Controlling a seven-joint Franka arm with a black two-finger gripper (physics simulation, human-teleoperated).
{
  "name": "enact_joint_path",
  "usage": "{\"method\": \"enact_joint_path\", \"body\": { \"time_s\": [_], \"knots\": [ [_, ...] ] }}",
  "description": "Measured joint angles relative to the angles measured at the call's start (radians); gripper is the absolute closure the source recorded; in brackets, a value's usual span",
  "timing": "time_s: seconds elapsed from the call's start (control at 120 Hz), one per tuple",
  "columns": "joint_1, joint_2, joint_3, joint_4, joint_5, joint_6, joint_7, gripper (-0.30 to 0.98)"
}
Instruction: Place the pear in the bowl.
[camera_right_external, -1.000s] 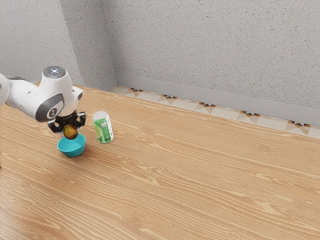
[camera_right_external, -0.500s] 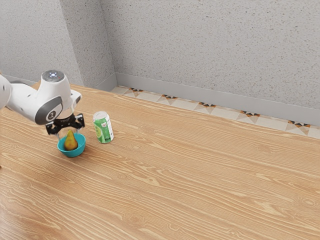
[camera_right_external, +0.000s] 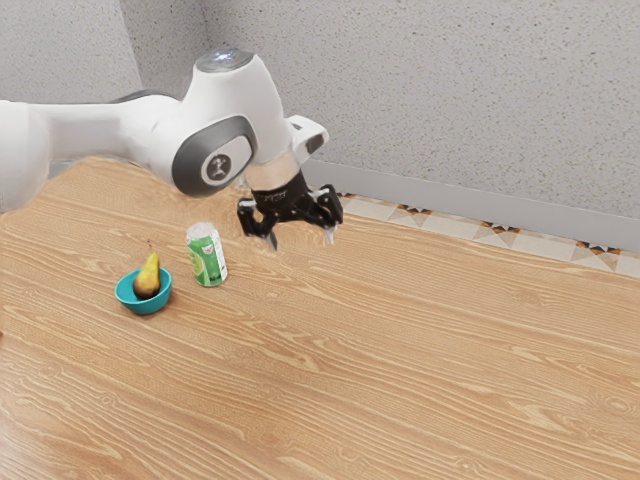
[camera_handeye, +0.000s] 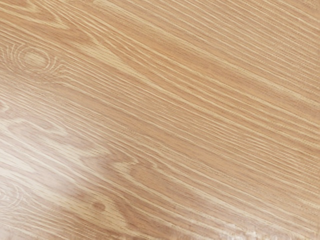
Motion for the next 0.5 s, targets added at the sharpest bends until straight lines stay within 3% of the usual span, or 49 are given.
{"method": "enact_joint_path", "body": {
  "time_s": [0.083,0.192,0.25,0.5],
  "knots": [
    [-0.024,0.036,0.089,0.155,-0.095,-0.142,0.103,0.03],
    [0.197,0.044,0.172,0.299,-0.141,-0.314,0.224,0.02],
    [0.259,0.045,0.184,0.355,-0.139,-0.385,0.291,0.02],
    [0.168,0.042,0.178,0.396,-0.136,-0.536,0.524,0.02]
  ]
}}
